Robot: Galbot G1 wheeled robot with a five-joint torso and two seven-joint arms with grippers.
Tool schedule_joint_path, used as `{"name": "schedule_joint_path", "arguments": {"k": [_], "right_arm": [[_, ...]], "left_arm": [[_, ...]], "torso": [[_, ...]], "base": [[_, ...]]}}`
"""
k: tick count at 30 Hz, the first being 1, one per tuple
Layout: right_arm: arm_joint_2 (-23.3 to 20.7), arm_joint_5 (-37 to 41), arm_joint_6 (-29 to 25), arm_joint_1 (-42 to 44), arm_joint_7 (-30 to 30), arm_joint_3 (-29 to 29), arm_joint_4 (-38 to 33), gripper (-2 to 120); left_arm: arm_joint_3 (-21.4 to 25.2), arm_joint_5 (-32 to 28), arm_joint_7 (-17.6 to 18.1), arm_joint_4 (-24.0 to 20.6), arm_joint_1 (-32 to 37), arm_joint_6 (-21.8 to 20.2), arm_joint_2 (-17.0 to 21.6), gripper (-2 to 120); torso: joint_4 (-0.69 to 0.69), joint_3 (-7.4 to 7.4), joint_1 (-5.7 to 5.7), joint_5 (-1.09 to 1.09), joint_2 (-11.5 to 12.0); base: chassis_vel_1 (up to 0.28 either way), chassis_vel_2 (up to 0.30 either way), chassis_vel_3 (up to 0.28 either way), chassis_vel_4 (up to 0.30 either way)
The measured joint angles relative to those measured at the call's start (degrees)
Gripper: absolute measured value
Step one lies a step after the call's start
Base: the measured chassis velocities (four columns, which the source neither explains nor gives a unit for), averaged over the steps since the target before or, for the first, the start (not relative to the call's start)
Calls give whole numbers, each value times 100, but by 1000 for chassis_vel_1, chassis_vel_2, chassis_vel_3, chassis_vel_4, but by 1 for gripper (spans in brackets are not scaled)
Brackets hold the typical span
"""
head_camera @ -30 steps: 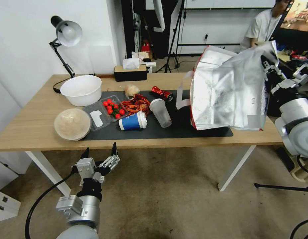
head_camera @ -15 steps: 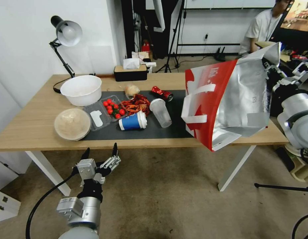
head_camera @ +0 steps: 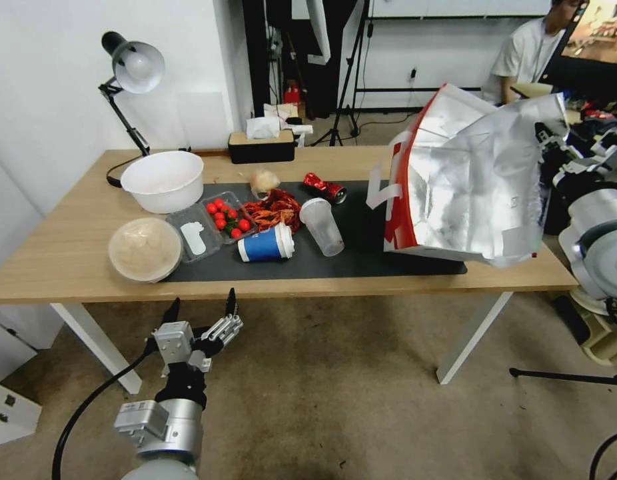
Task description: Pick up the food delivery bag from the floor and place it on the table.
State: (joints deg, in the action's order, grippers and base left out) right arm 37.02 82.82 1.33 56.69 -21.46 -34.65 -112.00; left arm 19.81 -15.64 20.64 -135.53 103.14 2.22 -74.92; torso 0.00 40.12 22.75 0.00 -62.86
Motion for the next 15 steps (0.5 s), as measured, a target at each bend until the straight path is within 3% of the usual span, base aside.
{"name": "schedule_joint_path", "arguments": {"k": [7,12,15], "right_arm": [[-25,-95,20,-53,-10,-5,35,33],[-40,-173,-3,-45,91,-5,38,46],[-73,-220,-10,-2,162,-25,20,61]], "left_arm": [[5,36,-9,-67,47,20,-22,100],[7,62,-15,-90,75,44,-32,100],[2,82,-16,-108,104,58,-48,100]], "torso": [[0,0,0,0,0],[0,0,0,0,1],[0,0,0,0,1]], "base": [[0,0,0,0],[0,0,0,0],[0,0,0,0]]}}
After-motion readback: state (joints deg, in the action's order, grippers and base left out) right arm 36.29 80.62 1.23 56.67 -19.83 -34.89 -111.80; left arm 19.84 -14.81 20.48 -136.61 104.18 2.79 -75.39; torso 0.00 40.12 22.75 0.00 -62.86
